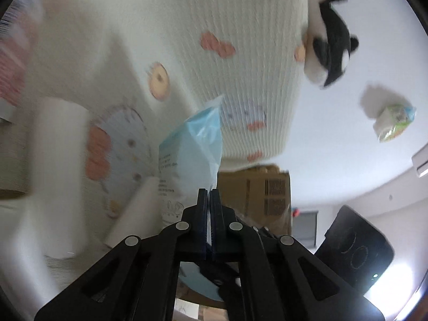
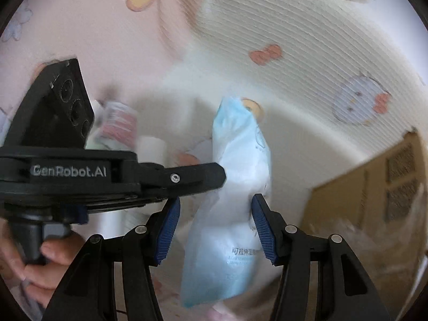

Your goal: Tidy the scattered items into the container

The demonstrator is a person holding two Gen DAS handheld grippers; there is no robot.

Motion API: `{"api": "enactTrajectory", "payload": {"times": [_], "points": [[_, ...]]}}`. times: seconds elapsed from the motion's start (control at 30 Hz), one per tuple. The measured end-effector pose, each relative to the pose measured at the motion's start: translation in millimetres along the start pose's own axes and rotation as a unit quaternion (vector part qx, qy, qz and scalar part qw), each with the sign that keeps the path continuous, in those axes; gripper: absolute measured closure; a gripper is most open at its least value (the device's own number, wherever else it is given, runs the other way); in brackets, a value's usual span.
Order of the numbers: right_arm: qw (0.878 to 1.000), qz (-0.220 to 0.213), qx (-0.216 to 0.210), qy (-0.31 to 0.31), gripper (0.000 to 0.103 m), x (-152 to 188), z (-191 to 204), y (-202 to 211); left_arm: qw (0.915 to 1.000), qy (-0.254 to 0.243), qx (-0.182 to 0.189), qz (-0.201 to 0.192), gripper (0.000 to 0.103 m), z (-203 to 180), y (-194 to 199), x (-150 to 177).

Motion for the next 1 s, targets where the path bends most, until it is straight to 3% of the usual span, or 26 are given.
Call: {"api": "enactTrajectory", "payload": {"times": [0.13,0.27,0.33,0.47,0.53,0.6,0.67,0.7,0.8,0.93,1.0], "points": [[0.998,-0.033,-0.049,0.0,0.051,-3,7,6,0.9984,-0.003,-0.043,-0.038,0.101,5,20,-8],[0.997,-0.056,-0.055,-0.003,0.051,-4,7,14,0.9956,-0.003,-0.054,-0.076,0.101,8,38,-16],[0.996,-0.045,-0.076,-0.017,0.051,-5,5,11,0.9938,-0.007,-0.077,-0.08,0.101,7,40,-19],[0.995,-0.005,-0.092,-0.045,0.051,-1,-1,-9,0.9908,-0.011,-0.079,-0.109,0.101,6,47,-20],[0.994,0.009,-0.09,-0.059,0.051,2,-5,-15,0.9847,-0.016,-0.103,-0.14,0.101,4,56,-20],[0.992,0.027,-0.094,-0.077,0.051,5,-10,-21,0.9789,-0.03,-0.131,-0.154,0.093,-1,63,-20],[0.987,0.046,-0.113,-0.103,0.051,8,-14,-27,0.9754,-0.053,-0.153,-0.149,0.071,-8,68,-18],[0.984,0.059,-0.122,-0.117,0.051,10,-17,-30,0.9714,-0.074,-0.173,-0.144,0.066,-16,67,-16],[0.976,0.079,-0.143,-0.146,0.051,14,-20,-34,0.9556,-0.138,-0.232,-0.117,0.062,-37,60,-8],[0.975,0.07,-0.149,-0.149,0.051,17,-21,-36,0.9449,-0.188,-0.252,-0.089,0.062,-56,44,4],[0.974,0.054,-0.161,-0.149,0.051,17,-19,-34,0.9331,-0.221,-0.268,-0.093,0.062,-63,40,14]]}}
Point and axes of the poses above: each gripper's, at about its wrist camera, not at the fingertips, and y roughly against the way its jaws point, z to its left, x to its underside, the point moved 2 cm from there along -y, roughly the way its jaws point, and after that the axes turned 14 degrees about x, right-handed, at the moved point
